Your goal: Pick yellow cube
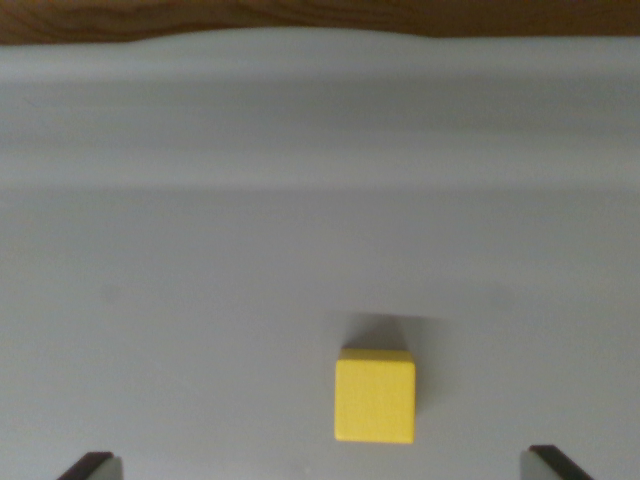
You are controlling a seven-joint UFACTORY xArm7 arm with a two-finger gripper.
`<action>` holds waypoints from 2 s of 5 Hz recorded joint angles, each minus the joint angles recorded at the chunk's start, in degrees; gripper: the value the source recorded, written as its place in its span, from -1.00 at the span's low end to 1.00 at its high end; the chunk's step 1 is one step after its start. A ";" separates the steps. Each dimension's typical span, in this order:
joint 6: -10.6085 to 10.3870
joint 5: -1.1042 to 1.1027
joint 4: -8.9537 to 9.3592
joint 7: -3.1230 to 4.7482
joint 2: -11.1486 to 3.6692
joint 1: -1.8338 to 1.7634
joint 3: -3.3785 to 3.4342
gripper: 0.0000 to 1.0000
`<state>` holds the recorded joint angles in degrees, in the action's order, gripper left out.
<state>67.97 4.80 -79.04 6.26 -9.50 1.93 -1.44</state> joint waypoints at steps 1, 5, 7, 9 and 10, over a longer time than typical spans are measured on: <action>0.00 0.00 0.00 0.00 0.00 0.00 0.00 -1.00; -5.30 0.68 3.23 1.44 -3.32 0.36 0.09 -1.00; -8.00 1.03 4.88 2.17 -5.01 0.54 0.13 -1.00; -10.63 1.37 6.48 2.89 -6.66 0.72 0.17 -1.00; -13.16 1.70 8.02 3.58 -8.25 0.89 0.21 -1.00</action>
<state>54.81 6.50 -71.02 9.83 -17.75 2.82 -1.23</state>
